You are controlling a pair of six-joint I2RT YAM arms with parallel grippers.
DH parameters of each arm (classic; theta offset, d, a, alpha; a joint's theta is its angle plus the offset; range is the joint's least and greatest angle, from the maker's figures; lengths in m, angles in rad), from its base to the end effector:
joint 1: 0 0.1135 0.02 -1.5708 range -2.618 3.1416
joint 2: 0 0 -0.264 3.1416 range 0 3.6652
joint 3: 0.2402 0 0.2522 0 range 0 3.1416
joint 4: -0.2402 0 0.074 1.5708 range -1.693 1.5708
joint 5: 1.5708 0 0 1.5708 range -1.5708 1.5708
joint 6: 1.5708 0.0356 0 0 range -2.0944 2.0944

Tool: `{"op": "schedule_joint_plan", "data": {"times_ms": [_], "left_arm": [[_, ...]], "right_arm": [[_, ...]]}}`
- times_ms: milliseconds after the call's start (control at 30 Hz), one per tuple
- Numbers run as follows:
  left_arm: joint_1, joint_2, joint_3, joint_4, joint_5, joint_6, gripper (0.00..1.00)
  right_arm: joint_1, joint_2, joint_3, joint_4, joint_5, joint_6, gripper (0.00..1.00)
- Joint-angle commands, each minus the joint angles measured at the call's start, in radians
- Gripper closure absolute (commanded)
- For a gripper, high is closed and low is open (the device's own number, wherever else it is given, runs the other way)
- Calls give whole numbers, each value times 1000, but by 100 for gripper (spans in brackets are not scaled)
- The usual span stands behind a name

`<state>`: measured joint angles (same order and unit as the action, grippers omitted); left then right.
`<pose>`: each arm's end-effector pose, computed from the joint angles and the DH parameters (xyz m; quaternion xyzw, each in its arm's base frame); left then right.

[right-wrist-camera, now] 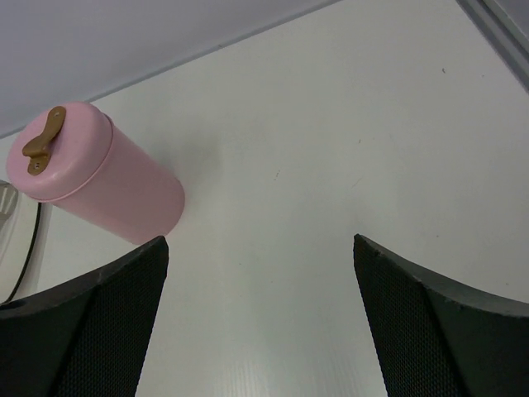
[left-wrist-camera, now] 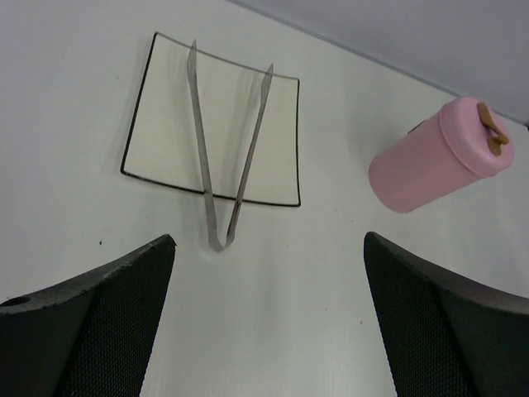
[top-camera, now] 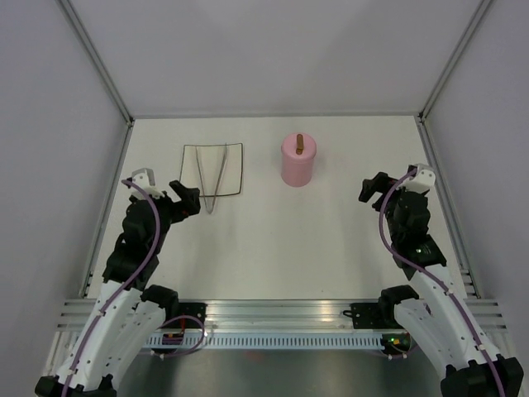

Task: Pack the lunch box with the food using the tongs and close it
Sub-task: Reset both arms

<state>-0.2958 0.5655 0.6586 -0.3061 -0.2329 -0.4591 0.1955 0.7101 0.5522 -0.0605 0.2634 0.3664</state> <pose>0.1378 -0.0334 0.3145 -0.1358 0.7645 -0.1458 0.6131 0.1754 0.0253 0.2829 0.1479 0.7634 0.0736 0.6245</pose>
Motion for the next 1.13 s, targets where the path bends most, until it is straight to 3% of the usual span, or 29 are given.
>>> {"op": "schedule_joint_plan", "data": {"times_ms": [0, 433, 800, 1100], "left_arm": [[4, -57, -43, -53, 50, -75, 0], [4, -199, -50, 2, -22, 114, 0], [4, -409, -103, -94, -2, 50, 0], [4, -452, -94, -168, -55, 63, 0]], "right_arm": [[-1, -63, -53, 126, -5, 103, 2], [-1, -118, 26, 11, -18, 108, 2], [-1, -216, 63, -91, -38, 75, 2], [-1, -363, 14, -195, 3, 127, 2]]}}
